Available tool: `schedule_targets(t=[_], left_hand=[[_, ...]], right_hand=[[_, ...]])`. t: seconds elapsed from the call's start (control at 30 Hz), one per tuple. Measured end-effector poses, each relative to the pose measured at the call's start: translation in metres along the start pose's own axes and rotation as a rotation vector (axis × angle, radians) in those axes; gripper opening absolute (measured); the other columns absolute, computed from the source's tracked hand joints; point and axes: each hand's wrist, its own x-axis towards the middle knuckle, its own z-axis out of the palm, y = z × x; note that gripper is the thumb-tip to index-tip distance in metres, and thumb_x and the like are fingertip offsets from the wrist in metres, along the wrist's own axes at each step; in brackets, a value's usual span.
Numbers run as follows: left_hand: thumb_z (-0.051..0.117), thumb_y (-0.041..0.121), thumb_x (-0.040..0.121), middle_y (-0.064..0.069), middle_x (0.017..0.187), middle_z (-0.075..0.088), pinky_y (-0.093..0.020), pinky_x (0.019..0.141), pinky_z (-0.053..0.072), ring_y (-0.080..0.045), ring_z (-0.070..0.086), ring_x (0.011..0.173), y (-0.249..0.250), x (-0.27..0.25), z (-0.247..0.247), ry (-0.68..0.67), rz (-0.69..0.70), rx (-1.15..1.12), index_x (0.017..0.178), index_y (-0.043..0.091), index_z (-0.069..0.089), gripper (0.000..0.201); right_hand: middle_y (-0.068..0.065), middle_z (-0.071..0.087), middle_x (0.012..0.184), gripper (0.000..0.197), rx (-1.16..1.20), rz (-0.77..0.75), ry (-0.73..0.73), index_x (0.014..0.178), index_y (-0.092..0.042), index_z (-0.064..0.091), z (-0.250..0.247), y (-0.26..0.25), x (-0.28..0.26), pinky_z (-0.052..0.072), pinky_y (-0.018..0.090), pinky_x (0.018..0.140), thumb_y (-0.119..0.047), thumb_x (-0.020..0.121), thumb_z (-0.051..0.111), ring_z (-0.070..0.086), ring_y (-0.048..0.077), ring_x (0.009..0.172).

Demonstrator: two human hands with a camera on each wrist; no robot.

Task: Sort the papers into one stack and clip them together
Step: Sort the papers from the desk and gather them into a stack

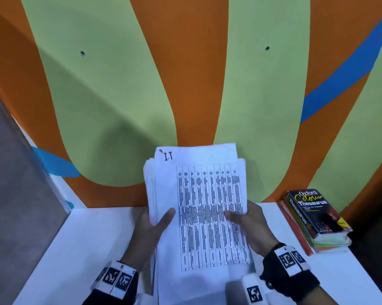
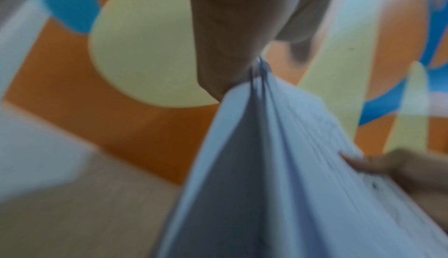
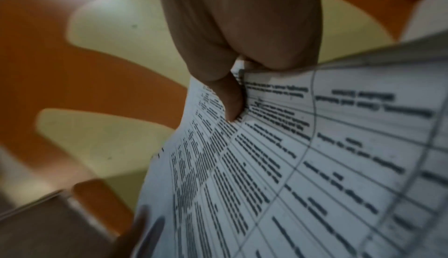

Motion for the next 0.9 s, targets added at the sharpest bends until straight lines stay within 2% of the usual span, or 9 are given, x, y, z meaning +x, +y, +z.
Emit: schedule_targets(t=[0.13, 0.23, 0.33, 0.47, 0.53, 0.6, 0.73, 0.8, 0.9], left_hand=[[0.067, 0.013, 0.084, 0.015, 0.073, 0.074, -0.016, 0.061, 0.051, -0.014, 0.069, 0.078, 0.022, 0.011, 0.005, 0.152, 0.304, 0.173, 0.093, 0.008, 0.068, 0.011], [0.066, 0.011, 0.080, 0.019, 0.083, 0.075, -0.014, 0.066, 0.053, 0.001, 0.069, 0.080, 0.038, 0.011, 0.003, 0.068, 0.408, 0.158, 0.093, 0.014, 0.070, 0.014], [0.077, 0.009, 0.071, 0.014, 0.098, 0.075, -0.023, 0.076, 0.057, -0.006, 0.071, 0.094, 0.025, 0.010, -0.002, -0.048, 0.318, 0.093, 0.100, 0.019, 0.071, 0.032], [0.092, 0.034, 0.049, -0.001, 0.110, 0.074, -0.042, 0.088, 0.056, -0.022, 0.069, 0.104, -0.013, 0.007, -0.006, -0.010, 0.125, 0.083, 0.107, 0.016, 0.070, 0.065], [0.090, 0.034, 0.052, -0.002, 0.110, 0.074, -0.050, 0.092, 0.053, -0.023, 0.068, 0.104, -0.017, 0.005, -0.005, 0.035, 0.117, 0.116, 0.110, 0.015, 0.069, 0.065], [0.091, 0.038, 0.053, -0.001, 0.102, 0.076, -0.048, 0.087, 0.056, -0.023, 0.070, 0.098, -0.013, 0.008, -0.002, 0.064, 0.137, 0.112, 0.102, 0.013, 0.072, 0.058], [0.085, 0.048, 0.059, -0.005, 0.070, 0.063, -0.031, 0.064, 0.047, -0.016, 0.057, 0.062, 0.021, 0.010, 0.009, 0.133, 0.279, 0.157, 0.067, 0.009, 0.054, 0.051], [0.083, 0.053, 0.059, -0.006, 0.059, 0.045, -0.029, 0.053, 0.030, -0.014, 0.037, 0.055, 0.040, 0.008, 0.016, 0.193, 0.343, 0.178, 0.063, 0.012, 0.048, 0.053], [0.082, 0.038, 0.065, -0.006, 0.055, 0.044, -0.026, 0.049, 0.030, -0.014, 0.034, 0.051, 0.056, 0.005, 0.026, 0.207, 0.427, 0.138, 0.060, 0.010, 0.050, 0.042]], right_hand=[[-0.014, 0.054, 0.134, 0.059, -0.244, -0.426, 0.096, 0.135, -0.020, 0.045, 0.013, -0.039, -0.015, 0.036, 0.018, 0.109, -0.013, 0.082, 0.073, 0.045, -0.008, 0.126], [-0.019, 0.051, 0.133, 0.062, -0.291, -0.562, 0.098, 0.135, -0.024, 0.039, 0.014, -0.060, -0.023, 0.033, 0.012, 0.105, -0.019, 0.082, 0.072, 0.042, -0.011, 0.126], [-0.034, 0.046, 0.126, 0.069, -0.359, -0.500, 0.015, 0.128, -0.040, 0.033, 0.007, -0.048, -0.026, 0.034, -0.001, 0.095, -0.019, 0.078, 0.076, 0.040, -0.025, 0.117], [-0.017, 0.070, 0.105, 0.052, -0.342, -0.363, -0.015, 0.121, -0.030, 0.047, 0.001, 0.000, -0.028, 0.054, 0.016, 0.083, -0.008, 0.081, 0.072, 0.065, -0.005, 0.098], [-0.018, 0.070, 0.076, 0.038, -0.366, -0.375, 0.040, 0.115, -0.019, 0.055, 0.002, 0.013, -0.029, 0.046, 0.006, 0.056, -0.002, 0.084, 0.068, 0.062, -0.007, 0.060], [-0.023, 0.061, 0.054, 0.029, -0.357, -0.395, 0.092, 0.106, -0.017, 0.058, 0.006, 0.013, -0.030, 0.036, 0.006, 0.046, 0.001, 0.085, 0.067, 0.048, -0.003, 0.041], [-0.002, 0.065, 0.068, 0.036, -0.269, -0.539, 0.175, 0.109, -0.027, 0.055, 0.018, -0.012, -0.035, 0.041, 0.012, 0.049, -0.001, 0.087, 0.065, 0.052, -0.001, 0.046], [-0.008, 0.053, 0.053, 0.032, -0.269, -0.627, 0.205, 0.099, -0.031, 0.051, 0.023, -0.028, -0.040, 0.028, 0.005, 0.041, -0.004, 0.087, 0.064, 0.042, 0.000, 0.037], [-0.023, 0.060, 0.060, 0.029, -0.311, -0.696, 0.210, 0.105, -0.026, 0.049, 0.029, -0.038, -0.043, 0.035, 0.009, 0.044, -0.015, 0.086, 0.067, 0.047, 0.002, 0.044]])
